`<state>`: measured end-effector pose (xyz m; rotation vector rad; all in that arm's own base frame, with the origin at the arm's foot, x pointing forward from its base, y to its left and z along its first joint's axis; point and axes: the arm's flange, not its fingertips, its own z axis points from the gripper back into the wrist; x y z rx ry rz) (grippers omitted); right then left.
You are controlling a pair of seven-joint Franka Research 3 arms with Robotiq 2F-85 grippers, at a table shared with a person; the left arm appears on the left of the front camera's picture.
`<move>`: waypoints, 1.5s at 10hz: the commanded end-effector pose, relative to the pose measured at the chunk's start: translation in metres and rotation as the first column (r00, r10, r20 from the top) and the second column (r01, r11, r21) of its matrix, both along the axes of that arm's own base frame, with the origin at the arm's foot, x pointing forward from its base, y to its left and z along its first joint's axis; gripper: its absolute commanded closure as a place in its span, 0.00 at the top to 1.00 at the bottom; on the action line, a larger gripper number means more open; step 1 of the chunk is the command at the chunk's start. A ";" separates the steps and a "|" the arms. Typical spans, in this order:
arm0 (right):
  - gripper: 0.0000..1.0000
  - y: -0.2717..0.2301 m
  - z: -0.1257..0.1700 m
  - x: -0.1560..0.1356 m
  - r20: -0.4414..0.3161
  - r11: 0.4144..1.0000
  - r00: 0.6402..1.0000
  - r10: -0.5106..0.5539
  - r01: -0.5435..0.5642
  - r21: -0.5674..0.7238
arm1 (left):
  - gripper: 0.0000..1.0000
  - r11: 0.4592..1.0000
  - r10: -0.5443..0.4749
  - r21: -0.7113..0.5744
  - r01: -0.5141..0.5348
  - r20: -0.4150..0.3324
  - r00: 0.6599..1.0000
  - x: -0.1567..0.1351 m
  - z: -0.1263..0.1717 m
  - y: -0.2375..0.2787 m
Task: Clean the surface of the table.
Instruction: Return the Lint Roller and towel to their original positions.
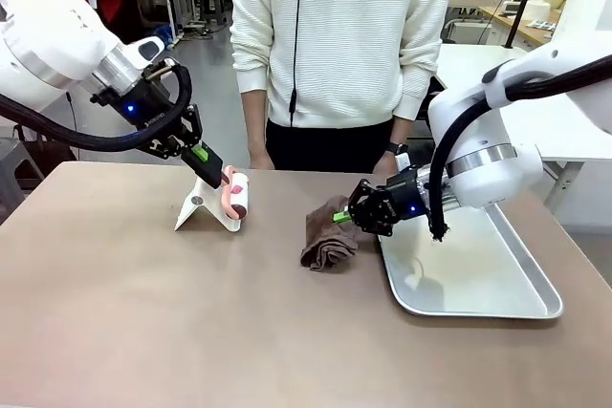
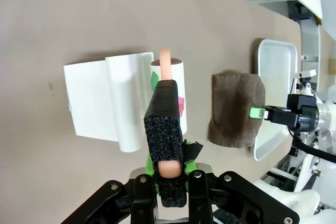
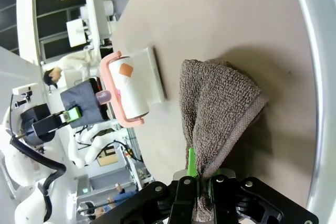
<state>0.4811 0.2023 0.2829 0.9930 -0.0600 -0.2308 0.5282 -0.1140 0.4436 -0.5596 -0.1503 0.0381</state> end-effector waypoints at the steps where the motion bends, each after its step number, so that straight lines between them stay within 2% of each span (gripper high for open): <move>1: 0.07 0.004 0.000 0.006 -0.017 1.000 1.000 0.002 -0.002 -0.008 | 0.22 1.000 0.015 0.010 -0.015 -0.052 0.999 0.009 -0.002 0.001; 8: 0.07 0.001 -0.007 0.003 -0.048 1.000 0.999 0.020 -0.020 -0.006 | 0.24 0.999 0.032 0.027 -0.030 -0.064 0.997 0.018 -0.022 0.001; 9: 0.34 0.001 -0.007 0.003 -0.062 1.000 0.998 0.017 -0.017 -0.006 | 0.78 0.999 0.037 0.022 -0.035 -0.081 0.996 0.018 -0.023 0.002; 10: 0.56 0.001 -0.008 0.003 -0.068 1.000 0.998 0.018 -0.019 -0.011 | 0.82 0.999 0.036 0.029 -0.033 -0.082 0.996 0.018 -0.022 0.001; 11: 0.89 0.001 -0.007 0.003 -0.064 1.000 0.998 0.029 -0.030 -0.001 | 1.00 0.999 0.042 0.032 -0.040 -0.077 0.996 0.017 -0.021 0.001; 12: 1.00 0.002 -0.006 0.003 -0.064 0.999 0.997 0.040 -0.039 0.011 | 1.00 0.998 0.052 0.028 -0.050 -0.072 0.996 0.016 -0.018 0.005; 14: 1.00 0.002 -0.006 0.003 -0.070 0.999 0.997 0.045 -0.045 0.012 | 1.00 0.997 0.075 0.016 -0.074 -0.057 0.996 0.012 -0.012 0.015; 15: 0.95 0.003 -0.006 0.003 -0.071 0.999 0.996 0.052 -0.051 0.017 | 1.00 0.996 0.088 0.015 -0.087 -0.056 0.995 0.009 -0.010 0.022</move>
